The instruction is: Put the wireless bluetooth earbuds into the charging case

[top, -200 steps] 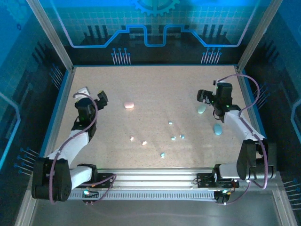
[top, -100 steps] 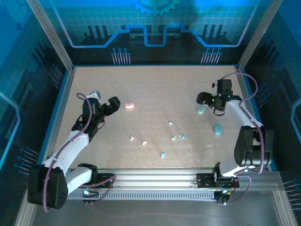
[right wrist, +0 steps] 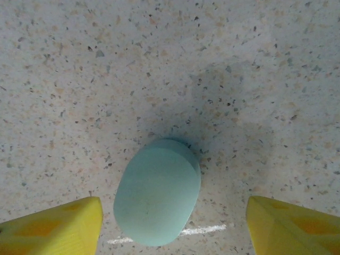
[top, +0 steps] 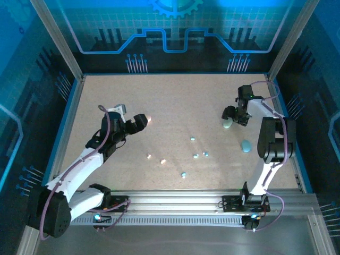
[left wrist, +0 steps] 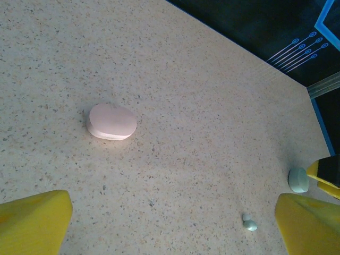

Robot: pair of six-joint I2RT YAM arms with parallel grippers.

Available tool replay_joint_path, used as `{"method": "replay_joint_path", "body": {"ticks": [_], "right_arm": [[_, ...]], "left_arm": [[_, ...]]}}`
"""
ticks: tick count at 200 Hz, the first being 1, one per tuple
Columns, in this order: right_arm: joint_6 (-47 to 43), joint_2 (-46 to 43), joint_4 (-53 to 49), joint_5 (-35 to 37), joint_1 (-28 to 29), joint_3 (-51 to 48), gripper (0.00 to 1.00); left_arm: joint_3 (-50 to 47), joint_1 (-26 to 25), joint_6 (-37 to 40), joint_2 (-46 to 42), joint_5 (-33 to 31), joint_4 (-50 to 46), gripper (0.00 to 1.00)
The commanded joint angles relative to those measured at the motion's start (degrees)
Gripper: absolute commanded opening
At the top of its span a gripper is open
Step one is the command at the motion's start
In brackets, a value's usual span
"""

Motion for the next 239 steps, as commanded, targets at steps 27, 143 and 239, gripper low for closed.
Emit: {"method": "replay_joint_path", "body": {"ticks": [27,143,239], "right_arm": [[1.0,3.9,-3.2,0.9,1.9,3.4,0.65],[-2.5,3.2,-3.8,8.6,4.4,1.3,0.57],[-9.3,3.8,-0.6,5.0,4.4,0.4,0.54]], "left_arm": [[1.5,-0.3,1.5,-2.0,0.0,-2.3,0.99],[1.3,-0.3,1.4,-3.1,-0.4,-3.5,0.99],[0.8,-0.3,1.4,-3.2,-0.4,-3.2,0.99]]}}
